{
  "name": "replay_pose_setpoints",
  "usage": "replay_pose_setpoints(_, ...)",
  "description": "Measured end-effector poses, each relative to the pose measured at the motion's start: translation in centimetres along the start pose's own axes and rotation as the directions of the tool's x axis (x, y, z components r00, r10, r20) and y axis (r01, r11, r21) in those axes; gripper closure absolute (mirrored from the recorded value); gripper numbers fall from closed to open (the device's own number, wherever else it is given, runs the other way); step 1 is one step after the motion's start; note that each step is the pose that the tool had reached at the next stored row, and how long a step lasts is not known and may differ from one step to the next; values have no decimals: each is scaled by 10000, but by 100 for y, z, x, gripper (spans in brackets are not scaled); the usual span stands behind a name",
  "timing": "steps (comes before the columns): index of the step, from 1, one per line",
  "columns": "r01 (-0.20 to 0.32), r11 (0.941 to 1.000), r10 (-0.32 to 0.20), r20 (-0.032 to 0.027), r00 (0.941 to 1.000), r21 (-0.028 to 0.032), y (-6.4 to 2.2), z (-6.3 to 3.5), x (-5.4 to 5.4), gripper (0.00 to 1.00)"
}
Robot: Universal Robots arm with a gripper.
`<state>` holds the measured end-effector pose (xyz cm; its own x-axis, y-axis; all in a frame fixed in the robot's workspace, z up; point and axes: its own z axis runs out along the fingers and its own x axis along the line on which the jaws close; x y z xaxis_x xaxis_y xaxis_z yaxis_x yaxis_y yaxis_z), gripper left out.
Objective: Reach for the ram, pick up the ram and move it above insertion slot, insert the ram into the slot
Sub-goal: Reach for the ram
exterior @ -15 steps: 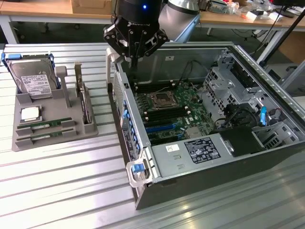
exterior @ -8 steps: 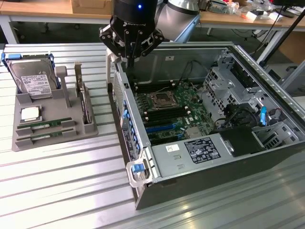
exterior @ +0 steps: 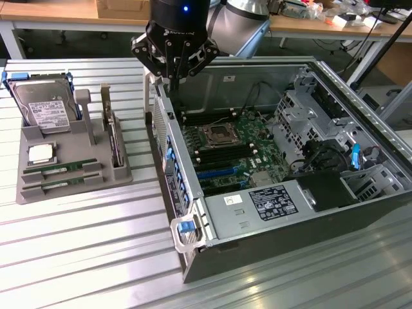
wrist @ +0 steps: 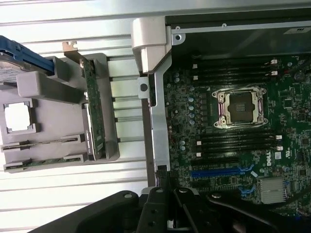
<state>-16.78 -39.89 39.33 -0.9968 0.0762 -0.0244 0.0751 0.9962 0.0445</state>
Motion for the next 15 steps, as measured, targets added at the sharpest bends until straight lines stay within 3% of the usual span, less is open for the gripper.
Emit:
replay_pose_setpoints(7, -1, 10000, 1, 0, 10000, 0, -1, 0, 6, 89)
replay_pose_setpoints(15, 0, 10000, 0, 0, 10000, 0, -8, -2, 105, 89)
